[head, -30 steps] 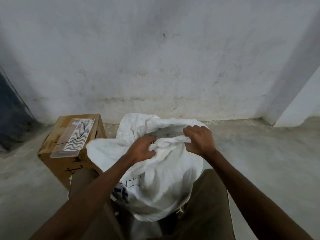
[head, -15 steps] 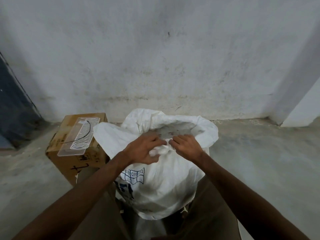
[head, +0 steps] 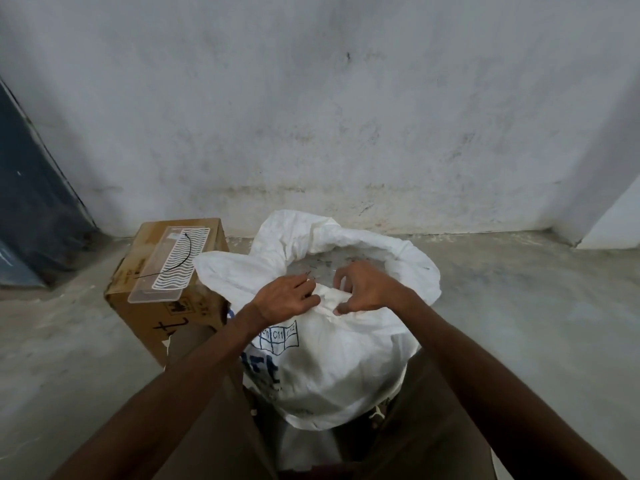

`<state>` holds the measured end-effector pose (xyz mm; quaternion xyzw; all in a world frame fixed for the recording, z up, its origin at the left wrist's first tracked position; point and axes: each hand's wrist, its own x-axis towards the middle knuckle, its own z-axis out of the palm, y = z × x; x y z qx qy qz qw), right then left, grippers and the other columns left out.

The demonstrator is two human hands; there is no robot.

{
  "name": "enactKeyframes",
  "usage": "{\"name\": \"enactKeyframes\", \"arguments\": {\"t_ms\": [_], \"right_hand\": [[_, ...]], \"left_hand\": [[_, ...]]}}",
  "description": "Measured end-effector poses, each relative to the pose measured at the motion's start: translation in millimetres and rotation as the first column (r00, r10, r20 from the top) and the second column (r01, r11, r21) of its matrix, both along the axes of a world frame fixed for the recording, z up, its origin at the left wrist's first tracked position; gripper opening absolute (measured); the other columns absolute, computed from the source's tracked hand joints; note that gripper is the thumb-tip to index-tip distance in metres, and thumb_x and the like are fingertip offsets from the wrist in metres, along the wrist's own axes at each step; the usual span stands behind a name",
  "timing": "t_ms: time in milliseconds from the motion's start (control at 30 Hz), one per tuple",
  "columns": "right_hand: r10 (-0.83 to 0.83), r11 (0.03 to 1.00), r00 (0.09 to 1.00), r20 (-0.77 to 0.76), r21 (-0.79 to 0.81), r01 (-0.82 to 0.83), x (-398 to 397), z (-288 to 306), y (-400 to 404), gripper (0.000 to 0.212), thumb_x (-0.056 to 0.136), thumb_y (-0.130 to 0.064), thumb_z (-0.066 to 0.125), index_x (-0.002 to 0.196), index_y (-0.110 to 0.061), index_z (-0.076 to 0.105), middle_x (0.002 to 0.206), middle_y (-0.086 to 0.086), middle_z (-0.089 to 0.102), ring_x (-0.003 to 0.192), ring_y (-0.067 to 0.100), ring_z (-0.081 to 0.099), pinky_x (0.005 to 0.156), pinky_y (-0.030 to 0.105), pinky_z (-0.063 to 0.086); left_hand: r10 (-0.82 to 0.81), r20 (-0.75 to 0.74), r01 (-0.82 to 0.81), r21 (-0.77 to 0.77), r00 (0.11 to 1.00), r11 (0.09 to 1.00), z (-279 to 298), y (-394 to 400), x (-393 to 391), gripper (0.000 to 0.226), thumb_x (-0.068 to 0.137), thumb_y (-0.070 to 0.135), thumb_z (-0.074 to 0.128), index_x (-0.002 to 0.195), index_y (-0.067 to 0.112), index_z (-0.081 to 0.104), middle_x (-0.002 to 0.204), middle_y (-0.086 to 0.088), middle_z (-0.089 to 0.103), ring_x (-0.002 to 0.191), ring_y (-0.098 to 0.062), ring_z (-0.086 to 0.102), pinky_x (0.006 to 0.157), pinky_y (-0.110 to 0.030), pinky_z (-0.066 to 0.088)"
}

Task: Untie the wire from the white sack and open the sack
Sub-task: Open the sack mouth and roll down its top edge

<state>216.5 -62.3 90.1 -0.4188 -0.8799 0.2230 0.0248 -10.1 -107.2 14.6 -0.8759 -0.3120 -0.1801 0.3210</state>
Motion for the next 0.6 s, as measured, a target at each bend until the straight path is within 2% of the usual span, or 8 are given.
{"name": "enactKeyframes", "arguments": {"t_ms": [100, 200, 267, 300, 367, 467, 533, 600], "right_hand": [[0.045, 0.978, 0.999, -0.026, 0.205, -0.039, -8, -16, -1, 0.029, 0.061, -0.022, 0.084, 0.076, -0.016, 0.060, 0.066, -0.007, 0.057, 0.062, 0.016, 0.058, 0.057, 0.034, 0.049], [0.092, 0.897, 0.995, 0.049, 0.429, -0.104, -5, -30, -3, 0.023, 0.071, -0.014, 0.077, 0.081, -0.016, 0.056, 0.072, 0.000, 0.061, 0.068, 0.024, 0.061, 0.058, 0.033, 0.045], [0.153, 0.806, 0.984, 0.095, 0.563, -0.180, 3, -43, -4, 0.028, 0.069, -0.009, 0.080, 0.090, -0.016, 0.062, 0.075, 0.004, 0.066, 0.066, 0.028, 0.065, 0.055, 0.030, 0.045], [0.186, 0.754, 0.974, 0.131, 0.616, -0.227, 6, -50, -7, 0.032, 0.066, -0.005, 0.080, 0.093, -0.016, 0.065, 0.073, 0.003, 0.066, 0.062, 0.029, 0.065, 0.051, 0.030, 0.046], [0.257, 0.626, 0.951, 0.175, 0.719, -0.301, 11, -65, -11, 0.033, 0.065, 0.003, 0.071, 0.091, -0.017, 0.067, 0.069, 0.002, 0.063, 0.057, 0.026, 0.061, 0.045, 0.030, 0.045], [0.348, 0.439, 0.930, 0.121, 0.855, -0.276, 19, -77, -12, 0.029, 0.074, 0.006, 0.052, 0.086, -0.019, 0.063, 0.066, 0.000, 0.057, 0.054, 0.020, 0.054, 0.041, 0.029, 0.039], [0.345, 0.432, 0.937, 0.061, 0.876, -0.216, 22, -80, -11, 0.029, 0.073, 0.005, 0.058, 0.088, -0.019, 0.062, 0.068, 0.000, 0.058, 0.056, 0.020, 0.056, 0.045, 0.029, 0.041], [0.235, 0.610, 0.970, -0.064, 0.786, -0.096, 20, -76, -10, 0.033, 0.065, -0.008, 0.074, 0.094, -0.020, 0.063, 0.080, -0.002, 0.063, 0.068, 0.023, 0.064, 0.058, 0.032, 0.048]], "left_hand": [[0.050, 0.164, 0.000, -0.290, 0.985, 0.957, -1, -7, 5, 0.040, 0.060, 0.004, 0.081, 0.095, 0.014, 0.064, 0.084, -0.006, 0.057, 0.075, -0.023, 0.055, 0.055, -0.033, 0.051], [0.290, 0.400, 0.067, -0.676, 0.869, 0.734, 11, -16, -3, 0.047, 0.062, 0.037, 0.082, 0.107, 0.030, 0.072, 0.120, 0.000, 0.050, 0.112, -0.014, 0.045, 0.096, -0.027, 0.041], [0.451, 0.494, 0.171, -0.792, 0.744, 0.586, 18, -17, -12, 0.038, 0.060, 0.041, 0.090, 0.091, 0.026, 0.075, 0.120, 0.001, 0.057, 0.111, -0.010, 0.055, 0.095, -0.030, 0.049], [0.523, 0.481, 0.179, -0.832, 0.704, 0.525, 22, -14, -17, 0.034, 0.057, 0.039, 0.093, 0.081, 0.025, 0.074, 0.109, 0.002, 0.065, 0.102, -0.009, 0.062, 0.089, -0.035, 0.053], [0.604, 0.352, 0.091, -0.904, 0.715, 0.418, 28, -9, -20, 0.043, 0.051, 0.044, 0.096, 0.074, 0.024, 0.067, 0.088, 0.006, 0.070, 0.082, -0.009, 0.066, 0.080, -0.039, 0.057], [0.655, 0.140, -0.079, -0.953, 0.743, 0.293, 28, -3, -9, 0.075, 0.046, 0.050, 0.096, 0.100, 0.025, 0.052, 0.095, 0.004, 0.066, 0.080, -0.013, 0.063, 0.073, -0.035, 0.055], [0.624, 0.078, -0.208, -0.905, 0.778, 0.372, 26, -1, -1, 0.073, 0.052, 0.046, 0.092, 0.110, 0.026, 0.052, 0.098, 0.005, 0.067, 0.081, -0.015, 0.063, 0.069, -0.030, 0.049], [0.575, 0.017, -0.392, -0.715, 0.818, 0.578, 27, 1, 0, 0.052, 0.060, 0.045, 0.080, 0.106, 0.028, 0.062, 0.092, 0.005, 0.071, 0.080, -0.019, 0.066, 0.066, -0.029, 0.045]]}}
